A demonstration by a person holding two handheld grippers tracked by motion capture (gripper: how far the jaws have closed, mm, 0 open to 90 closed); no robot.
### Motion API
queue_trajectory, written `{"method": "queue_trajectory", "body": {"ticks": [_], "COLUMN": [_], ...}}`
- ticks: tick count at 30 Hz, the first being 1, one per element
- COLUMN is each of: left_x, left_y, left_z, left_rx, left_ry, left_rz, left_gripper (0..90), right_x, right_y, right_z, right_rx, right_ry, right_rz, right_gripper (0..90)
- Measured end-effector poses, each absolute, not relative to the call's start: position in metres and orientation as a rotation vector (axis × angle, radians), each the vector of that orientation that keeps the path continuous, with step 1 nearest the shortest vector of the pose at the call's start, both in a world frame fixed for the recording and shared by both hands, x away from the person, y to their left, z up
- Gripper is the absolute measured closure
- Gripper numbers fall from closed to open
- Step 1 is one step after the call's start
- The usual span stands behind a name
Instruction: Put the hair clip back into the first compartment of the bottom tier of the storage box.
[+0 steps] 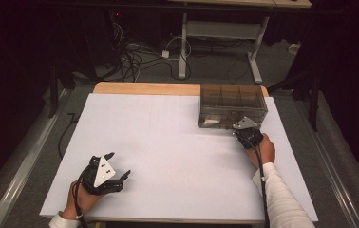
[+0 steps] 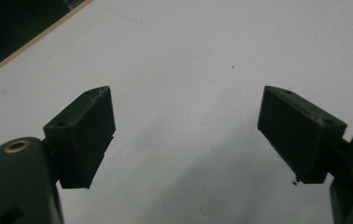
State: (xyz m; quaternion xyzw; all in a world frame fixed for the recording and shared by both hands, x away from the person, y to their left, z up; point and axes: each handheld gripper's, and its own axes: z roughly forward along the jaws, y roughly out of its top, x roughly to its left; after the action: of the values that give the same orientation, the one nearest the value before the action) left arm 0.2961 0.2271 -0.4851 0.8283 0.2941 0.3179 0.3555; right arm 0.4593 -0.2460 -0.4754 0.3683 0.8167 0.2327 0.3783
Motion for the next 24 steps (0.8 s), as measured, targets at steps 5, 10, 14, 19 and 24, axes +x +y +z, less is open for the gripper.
{"method": "queue_trajectory", "body": {"ticks": [5, 10, 14, 19, 24], "left_x": [0.2967, 0.2967, 0.2970, 0.2972, 0.2973], "left_y": [0.2272, 0.2275, 0.2277, 0.2274, 0.2274], "left_z": [-0.4857, -0.4858, -0.4860, -0.4863, -0.4866], "left_rx": [2.140, 2.139, 2.141, 2.143, 2.144], "left_ry": [0.764, 0.762, 0.762, 0.760, 0.762], "left_rz": [0.818, 0.818, 0.817, 0.816, 0.817], "left_gripper": [18.2, 18.2, 18.1, 18.2, 18.1], "right_x": [0.4601, 0.4617, 0.4628, 0.4643, 0.4663], "right_y": [-0.2458, -0.2450, -0.2437, -0.2434, -0.2432], "right_z": [-0.4753, -0.4753, -0.4746, -0.4748, -0.4751], "right_rx": [0.942, 0.945, 0.945, 0.935, 0.939], "right_ry": [2.086, 2.082, 2.077, 2.073, 2.070], "right_rz": [0.596, 0.588, 0.587, 0.582, 0.583], "right_gripper": [90.0, 90.0, 90.0, 90.0, 90.0]}}
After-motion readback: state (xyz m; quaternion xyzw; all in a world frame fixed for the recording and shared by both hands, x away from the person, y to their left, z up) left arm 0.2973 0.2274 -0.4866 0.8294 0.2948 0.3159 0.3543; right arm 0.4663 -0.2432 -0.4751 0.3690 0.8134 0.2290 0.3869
